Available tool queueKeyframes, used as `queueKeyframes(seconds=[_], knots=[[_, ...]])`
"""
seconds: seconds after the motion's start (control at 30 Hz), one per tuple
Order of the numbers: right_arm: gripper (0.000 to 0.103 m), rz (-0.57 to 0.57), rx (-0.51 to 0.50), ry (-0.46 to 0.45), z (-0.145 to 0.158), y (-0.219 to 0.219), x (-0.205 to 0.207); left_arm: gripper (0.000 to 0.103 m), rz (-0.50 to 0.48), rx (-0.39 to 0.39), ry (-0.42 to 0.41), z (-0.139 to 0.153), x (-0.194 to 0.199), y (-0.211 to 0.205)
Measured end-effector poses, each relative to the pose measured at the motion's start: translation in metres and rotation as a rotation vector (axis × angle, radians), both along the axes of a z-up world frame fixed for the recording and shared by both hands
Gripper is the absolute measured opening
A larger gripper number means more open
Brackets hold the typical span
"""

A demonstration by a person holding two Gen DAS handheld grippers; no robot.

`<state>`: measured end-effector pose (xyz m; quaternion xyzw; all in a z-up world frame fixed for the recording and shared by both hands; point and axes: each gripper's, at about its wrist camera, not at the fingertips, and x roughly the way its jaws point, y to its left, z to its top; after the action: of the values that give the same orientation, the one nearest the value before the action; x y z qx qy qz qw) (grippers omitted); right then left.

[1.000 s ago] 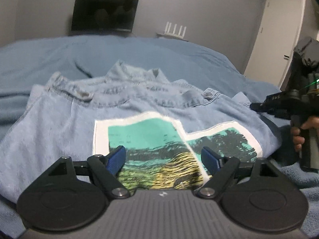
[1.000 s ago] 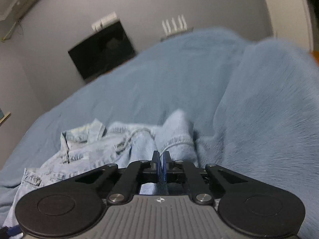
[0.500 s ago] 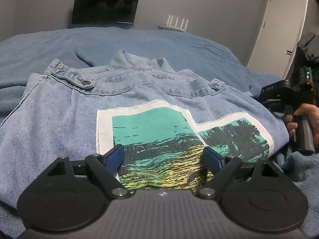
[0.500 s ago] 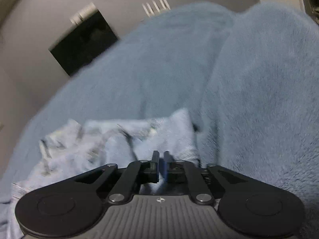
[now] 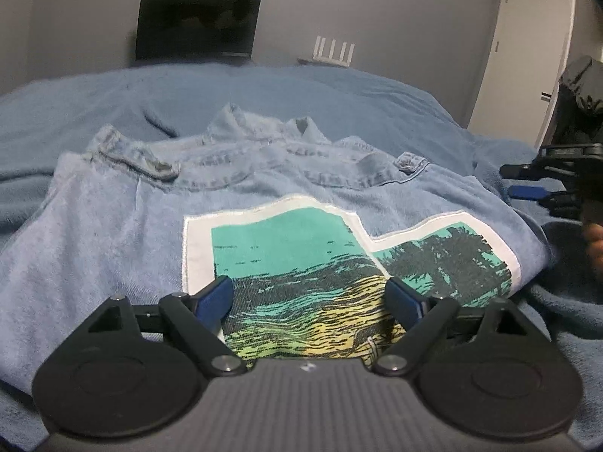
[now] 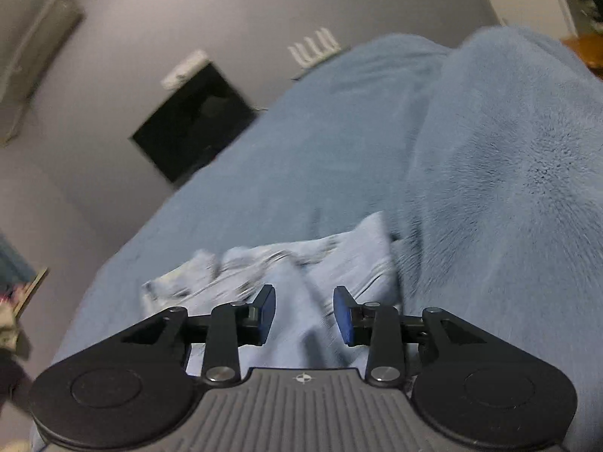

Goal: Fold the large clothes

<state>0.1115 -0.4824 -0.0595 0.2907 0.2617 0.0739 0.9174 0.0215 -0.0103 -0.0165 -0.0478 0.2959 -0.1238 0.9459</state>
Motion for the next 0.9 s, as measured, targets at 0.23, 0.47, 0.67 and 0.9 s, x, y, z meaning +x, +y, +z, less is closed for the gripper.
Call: queueKeyframes(seconds=[0.23,0.47,0.67,0.9], knots=[[0.039,0.287,-0.278,-0.093,0.014,0.080,-0.041,0.087,-0.043,0.082,-0.050,0.004,0.001,-0.017],[0.029,0.373,-0.587,0.013,-0.018,0.128,-0.034,0.090,-0.056,0.139,0.091,-0.028,0.023,-0.018],[0.029,0.359,-0.630,0.015,-0.022,0.132,-0.040,0.092,-0.050,0.114,0.056,-0.024,0.018,-0.015],[0.041,0.310,-0.498,-0.035,-0.010,0.114,-0.065,0.092,0.112,-0.023,0.064,-0.001,0.001,0.023]])
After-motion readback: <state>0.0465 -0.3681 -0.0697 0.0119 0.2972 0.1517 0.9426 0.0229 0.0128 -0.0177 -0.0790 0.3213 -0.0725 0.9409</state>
